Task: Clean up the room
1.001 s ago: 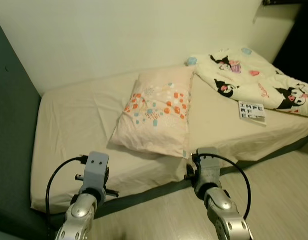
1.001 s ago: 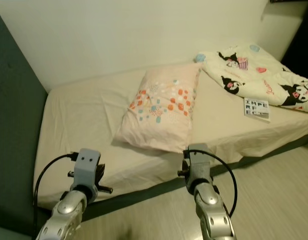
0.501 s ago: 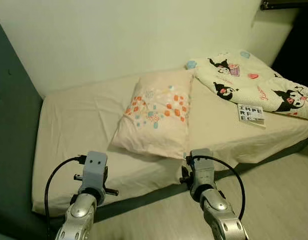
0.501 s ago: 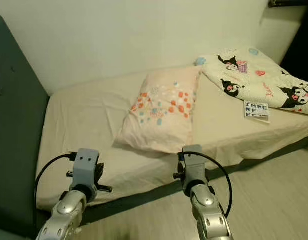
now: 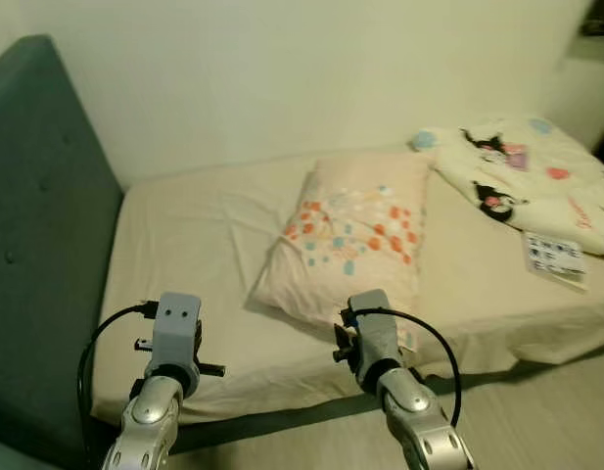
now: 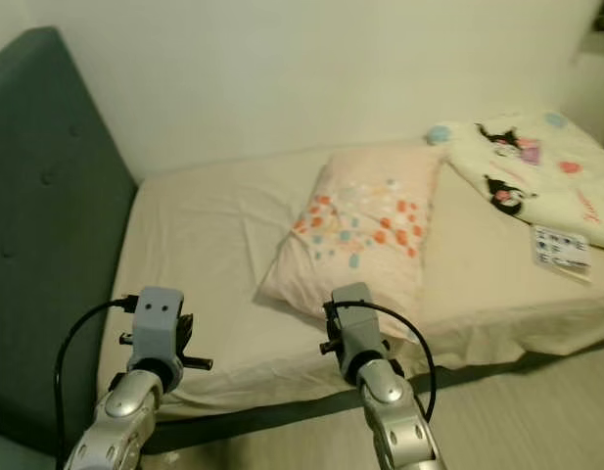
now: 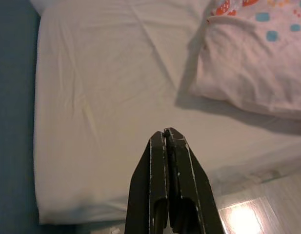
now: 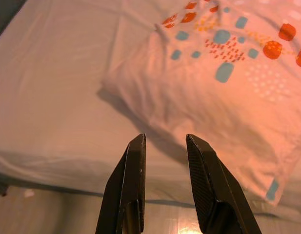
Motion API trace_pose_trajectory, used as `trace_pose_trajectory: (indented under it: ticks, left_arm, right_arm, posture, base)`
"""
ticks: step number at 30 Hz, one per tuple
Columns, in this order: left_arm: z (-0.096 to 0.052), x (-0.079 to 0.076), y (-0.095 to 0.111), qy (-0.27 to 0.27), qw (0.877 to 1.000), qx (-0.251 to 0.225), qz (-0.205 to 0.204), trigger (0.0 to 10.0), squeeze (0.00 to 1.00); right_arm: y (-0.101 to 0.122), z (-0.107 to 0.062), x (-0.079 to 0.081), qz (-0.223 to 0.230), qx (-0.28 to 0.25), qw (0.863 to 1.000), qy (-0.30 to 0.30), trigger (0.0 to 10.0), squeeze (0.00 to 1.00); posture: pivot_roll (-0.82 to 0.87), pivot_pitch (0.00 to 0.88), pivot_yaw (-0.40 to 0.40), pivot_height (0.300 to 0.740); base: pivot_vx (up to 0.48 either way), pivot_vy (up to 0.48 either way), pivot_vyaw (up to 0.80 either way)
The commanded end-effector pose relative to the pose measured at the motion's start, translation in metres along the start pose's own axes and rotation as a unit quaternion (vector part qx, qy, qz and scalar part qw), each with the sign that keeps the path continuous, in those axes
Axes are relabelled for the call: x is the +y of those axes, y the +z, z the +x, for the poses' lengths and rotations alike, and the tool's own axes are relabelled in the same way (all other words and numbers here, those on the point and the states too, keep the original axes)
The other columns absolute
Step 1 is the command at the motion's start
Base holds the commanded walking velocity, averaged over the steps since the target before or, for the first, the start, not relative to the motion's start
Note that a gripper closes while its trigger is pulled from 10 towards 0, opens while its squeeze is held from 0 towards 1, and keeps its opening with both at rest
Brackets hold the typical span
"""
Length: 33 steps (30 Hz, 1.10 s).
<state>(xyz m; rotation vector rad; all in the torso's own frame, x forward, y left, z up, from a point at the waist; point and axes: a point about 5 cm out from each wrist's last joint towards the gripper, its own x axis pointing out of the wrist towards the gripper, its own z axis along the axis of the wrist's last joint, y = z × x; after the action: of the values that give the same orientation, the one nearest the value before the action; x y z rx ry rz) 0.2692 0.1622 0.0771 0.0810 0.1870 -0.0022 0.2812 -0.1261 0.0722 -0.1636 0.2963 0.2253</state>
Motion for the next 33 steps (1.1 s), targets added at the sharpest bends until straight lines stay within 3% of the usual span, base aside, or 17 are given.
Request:
trace_pose_trajectory:
  ticks: [1, 33]
  left_arm:
    - [-0.0010, -0.0020, -0.0031, -0.004, 1.000, 0.006, -0.005, 10.0, 0.00]
    - [0.0009, -0.0024, -0.0035, 0.000, 1.000, 0.010, 0.000, 10.0, 0.00]
  right_arm:
    - [-0.0079, -0.0019, -0.0001, 0.000, 0.015, 1.000, -0.001, 10.0, 0.00]
    - [-0.0074, -0.0010, -0.0051, -0.007, 0.012, 1.000, -0.017, 10.0, 0.00]
  posture:
    - [-0.08, 0.105, 0.021, 0.708]
    - [-0.09, 0.103, 0.025, 0.708]
  base:
    - [0.000, 0.000, 0.00]
    - [0.000, 0.000, 0.00]
